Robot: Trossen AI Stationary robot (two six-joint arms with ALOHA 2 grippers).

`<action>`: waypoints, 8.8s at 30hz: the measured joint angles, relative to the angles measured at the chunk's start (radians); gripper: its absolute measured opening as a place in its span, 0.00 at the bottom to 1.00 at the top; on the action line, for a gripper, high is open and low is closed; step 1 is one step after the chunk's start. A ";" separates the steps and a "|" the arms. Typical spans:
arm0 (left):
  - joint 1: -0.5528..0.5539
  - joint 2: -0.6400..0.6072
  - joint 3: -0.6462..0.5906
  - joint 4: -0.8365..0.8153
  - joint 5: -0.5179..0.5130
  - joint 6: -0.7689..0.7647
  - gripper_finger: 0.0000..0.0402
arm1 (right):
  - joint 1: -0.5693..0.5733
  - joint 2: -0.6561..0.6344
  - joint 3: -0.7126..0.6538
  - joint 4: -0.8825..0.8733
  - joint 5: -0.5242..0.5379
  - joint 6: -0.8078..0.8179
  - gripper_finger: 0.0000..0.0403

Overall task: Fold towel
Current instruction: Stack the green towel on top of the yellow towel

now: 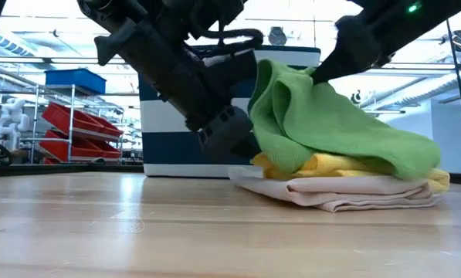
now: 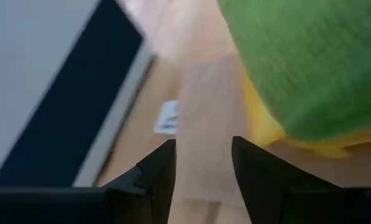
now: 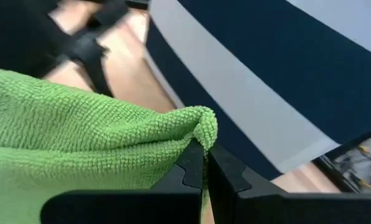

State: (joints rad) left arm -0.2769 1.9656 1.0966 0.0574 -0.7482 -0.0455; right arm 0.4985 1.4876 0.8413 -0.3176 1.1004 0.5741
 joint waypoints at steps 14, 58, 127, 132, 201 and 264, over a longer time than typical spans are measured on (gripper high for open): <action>-0.052 0.000 0.000 -0.176 -0.130 -0.224 0.40 | -0.216 0.000 -0.017 -0.011 -0.139 -0.092 0.20; -0.158 -0.001 0.000 -0.001 0.041 -0.350 0.41 | -0.240 0.125 -0.028 0.412 -0.652 -0.461 0.28; -0.143 -0.001 0.000 0.013 0.097 -0.388 0.40 | -0.428 0.274 0.077 0.405 -1.021 -0.603 0.22; -0.143 -0.001 0.000 0.013 0.097 -0.391 0.41 | -0.433 0.274 0.129 0.301 -1.000 -0.621 0.03; -0.152 -0.001 0.000 0.012 0.127 -0.390 0.41 | -0.544 0.285 0.293 0.006 -0.797 -0.733 0.00; -0.054 0.103 0.000 0.209 0.209 -0.122 0.36 | -0.093 0.229 0.221 -0.328 -0.630 -0.565 0.19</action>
State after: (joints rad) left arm -0.3305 2.0689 1.0969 0.2667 -0.5396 -0.1678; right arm 0.4051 1.7168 1.0622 -0.6453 0.4702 0.0087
